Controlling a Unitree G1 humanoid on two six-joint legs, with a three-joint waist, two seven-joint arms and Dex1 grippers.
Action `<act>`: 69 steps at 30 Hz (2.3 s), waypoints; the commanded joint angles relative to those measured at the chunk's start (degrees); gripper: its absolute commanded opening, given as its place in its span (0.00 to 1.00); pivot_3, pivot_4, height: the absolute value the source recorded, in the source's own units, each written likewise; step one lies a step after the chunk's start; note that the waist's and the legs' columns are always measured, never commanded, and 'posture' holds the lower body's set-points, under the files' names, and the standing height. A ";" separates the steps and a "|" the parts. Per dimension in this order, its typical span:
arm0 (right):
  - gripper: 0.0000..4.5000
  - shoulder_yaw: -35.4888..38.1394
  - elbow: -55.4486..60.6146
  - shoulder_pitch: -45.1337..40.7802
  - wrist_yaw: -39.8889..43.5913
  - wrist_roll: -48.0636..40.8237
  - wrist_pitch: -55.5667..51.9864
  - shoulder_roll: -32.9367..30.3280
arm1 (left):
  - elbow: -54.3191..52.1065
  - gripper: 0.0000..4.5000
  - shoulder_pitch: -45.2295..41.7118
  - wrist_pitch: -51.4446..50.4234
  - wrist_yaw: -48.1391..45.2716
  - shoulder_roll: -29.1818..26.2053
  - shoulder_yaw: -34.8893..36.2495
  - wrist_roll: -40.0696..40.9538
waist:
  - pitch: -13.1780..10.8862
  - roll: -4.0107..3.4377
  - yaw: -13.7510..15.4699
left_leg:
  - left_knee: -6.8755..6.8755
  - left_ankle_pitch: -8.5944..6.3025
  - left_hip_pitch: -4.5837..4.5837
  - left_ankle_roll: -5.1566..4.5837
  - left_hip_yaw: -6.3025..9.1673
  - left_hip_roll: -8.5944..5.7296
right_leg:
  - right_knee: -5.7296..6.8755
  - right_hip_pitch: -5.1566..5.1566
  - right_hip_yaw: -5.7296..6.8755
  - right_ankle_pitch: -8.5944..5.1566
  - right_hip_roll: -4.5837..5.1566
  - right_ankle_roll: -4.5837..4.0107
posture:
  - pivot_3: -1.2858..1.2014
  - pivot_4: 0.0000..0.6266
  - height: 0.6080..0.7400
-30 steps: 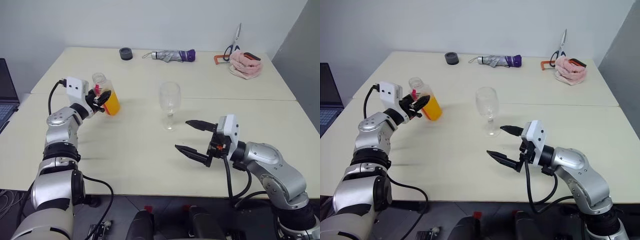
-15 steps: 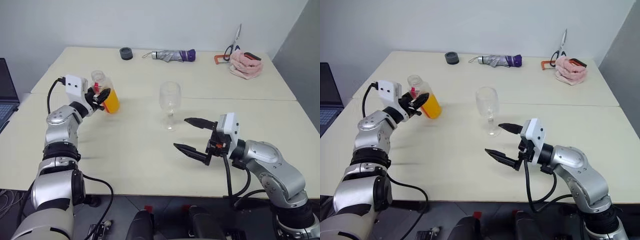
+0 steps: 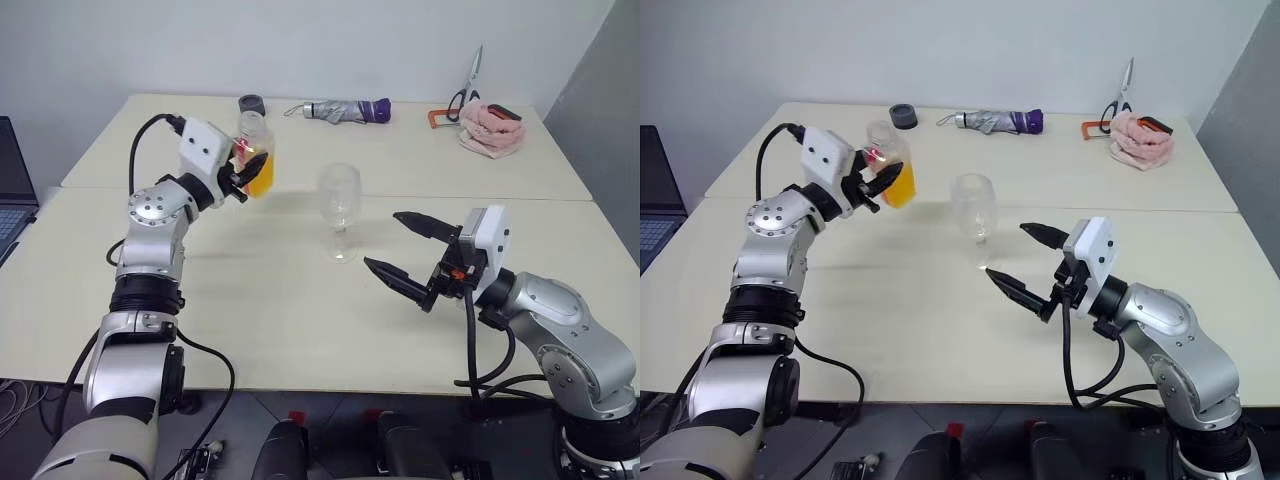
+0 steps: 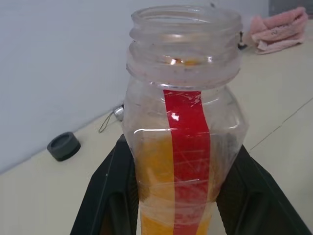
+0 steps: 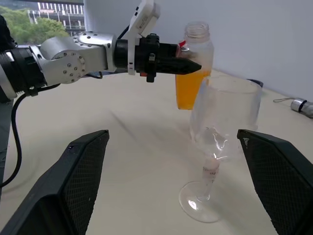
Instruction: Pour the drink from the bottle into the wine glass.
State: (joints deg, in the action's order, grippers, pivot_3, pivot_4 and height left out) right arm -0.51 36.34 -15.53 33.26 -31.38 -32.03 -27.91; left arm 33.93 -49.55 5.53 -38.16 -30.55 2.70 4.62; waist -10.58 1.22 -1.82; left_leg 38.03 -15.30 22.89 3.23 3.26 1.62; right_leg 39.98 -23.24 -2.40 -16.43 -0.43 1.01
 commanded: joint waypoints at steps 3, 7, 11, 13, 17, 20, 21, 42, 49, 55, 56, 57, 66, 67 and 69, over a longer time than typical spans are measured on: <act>1.00 -0.41 1.02 -1.85 -4.39 2.52 0.89 2.06 | -1.15 0.37 -5.81 8.09 0.45 0.66 -2.91 -3.88 | 0.00 0.01 0.10 | 0.01 0.00 0.02 0.00 -0.01 -0.02 | -0.01 0.00 0.00 0.00 0.00 0.00 | 0.52 0.24 1.00; 1.00 -1.79 -0.63 -2.21 -7.60 7.46 4.25 4.09 | 1.07 0.37 -8.01 15.20 1.32 1.02 -6.23 -8.20 | 0.00 0.00 0.10 | -0.01 0.00 0.02 0.00 -0.04 -0.04 | -0.03 0.00 -0.03 0.00 0.01 0.00 | 0.52 0.24 1.00; 1.00 -2.36 -2.21 -2.43 -7.91 9.22 6.10 5.74 | 3.39 0.37 -9.09 22.05 2.30 1.30 -9.23 -12.34 | 0.00 0.00 0.07 | -0.02 0.00 0.01 0.00 -0.04 -0.04 | -0.02 -0.01 -0.03 0.00 0.01 0.00 | 0.52 0.24 1.00; 1.00 -2.63 -2.63 -2.44 -6.22 8.54 5.93 5.37 | 4.91 0.37 -9.74 23.95 3.45 1.46 -9.71 -13.42 | -0.01 0.00 0.01 | -0.02 0.00 0.01 0.00 -0.06 -0.05 | -0.02 -0.02 -0.04 0.00 0.01 0.00 | 0.52 0.24 1.00; 1.00 -2.30 -2.26 -1.44 -4.30 7.58 5.77 4.74 | 8.01 0.37 -11.31 28.44 5.46 0.99 -11.38 -16.82 | -0.01 0.00 0.01 | -0.02 0.00 0.02 -0.01 -0.05 -0.04 | -0.01 -0.04 -0.04 0.00 0.00 0.00 | 0.52 0.24 1.00; 1.00 -2.09 -1.88 -0.26 -3.06 7.02 5.38 4.02 | 9.84 0.37 -12.27 31.06 7.19 0.74 -12.21 -19.19 | -0.01 0.00 0.07 | -0.02 -0.01 0.04 -0.01 -0.05 -0.06 | -0.02 -0.04 -0.03 0.00 0.00 0.00 | 0.52 0.24 1.00; 1.00 -1.94 -1.78 0.00 -2.74 6.67 5.23 3.82 | 10.50 0.37 -12.66 31.90 7.76 0.63 -12.44 -20.00 | -0.01 0.00 0.08 | -0.02 0.00 0.04 -0.01 -0.05 -0.06 | -0.02 -0.04 -0.03 0.00 0.01 0.00 | 0.52 0.24 1.00; 1.00 7.31 -1.79 0.22 2.28 -1.24 2.99 -4.87 | 16.61 0.37 -17.14 42.90 19.45 -3.16 -17.68 -33.14 | -0.01 0.00 0.07 | -0.02 0.00 0.02 -0.01 -0.07 -0.06 | -0.01 -0.03 -0.05 0.00 0.01 0.00 | 0.52 0.24 1.00; 1.00 7.62 -1.77 -0.12 1.81 -1.88 2.77 -5.50 | 17.31 0.37 -18.16 43.92 23.14 -4.10 -18.99 -36.54 | -0.01 0.00 0.08 | -0.02 0.00 0.03 -0.01 -0.09 -0.06 | -0.01 -0.03 -0.05 0.00 0.01 0.00 | 0.52 0.24 1.00; 1.00 7.19 -1.43 -0.18 1.45 -2.11 2.71 -5.49 | 17.91 0.37 -18.90 44.18 25.37 -4.72 -19.88 -37.85 | -0.01 0.00 0.09 | -0.02 0.00 0.03 -0.01 -0.09 -0.06 | -0.01 -0.04 -0.05 0.00 0.01 0.00 | 0.52 0.24 1.00; 1.00 7.12 -1.36 -0.15 1.43 -2.15 2.69 -5.48 | 17.97 0.37 -19.03 44.20 25.69 -4.82 -19.97 -37.99 | -0.01 0.00 0.08 | -0.02 0.00 0.02 -0.01 -0.09 -0.06 | 0.00 -0.03 -0.05 0.00 0.01 0.00 | 0.52 0.24 1.00; 1.00 7.05 -1.31 -0.14 1.42 -2.16 2.67 -5.47 | 18.00 0.37 -19.12 44.25 26.01 -4.92 -20.05 -38.19 | -0.01 0.00 0.08 | -0.02 0.00 0.02 -0.01 -0.09 -0.06 | 0.00 -0.04 -0.05 0.00 0.01 0.00 | 0.52 0.24 1.00; 1.00 6.60 -0.56 -0.02 2.15 -3.18 2.06 -5.50 | 18.44 0.37 -20.51 44.55 29.33 -6.06 -21.03 -41.15 | -0.01 0.00 0.09 | -0.02 0.00 0.02 -0.01 -0.10 -0.06 | 0.00 -0.03 -0.06 0.00 0.02 0.00 | 0.52 0.24 1.00; 1.00 6.54 -0.45 -0.01 2.22 -3.25 1.99 -5.49 | 18.58 0.37 -20.67 44.62 29.61 -6.15 -21.17 -41.37 | -0.01 0.00 0.08 | -0.02 0.00 0.02 -0.01 -0.09 -0.06 | 0.00 -0.03 -0.05 0.00 0.02 0.00 | 0.52 0.24 1.00; 1.00 6.36 -0.27 -0.02 2.28 -3.38 1.90 -5.39 | 18.80 0.37 -21.05 44.76 30.18 -6.37 -21.52 -42.04 | -0.01 0.00 0.08 | -0.02 0.00 0.02 -0.01 -0.09 -0.06 | 0.00 -0.03 -0.05 0.00 0.02 0.00 | 0.52 0.24 1.00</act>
State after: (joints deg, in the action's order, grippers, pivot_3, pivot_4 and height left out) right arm 5.48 33.64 -14.76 35.00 -33.40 -30.38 -32.90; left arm 53.83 -67.84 49.46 -9.90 -35.86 -19.47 -37.47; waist -10.59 1.22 -1.74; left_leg 38.01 -15.30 22.91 3.23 3.16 1.55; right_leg 39.98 -23.27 -2.45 -16.43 -0.41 1.01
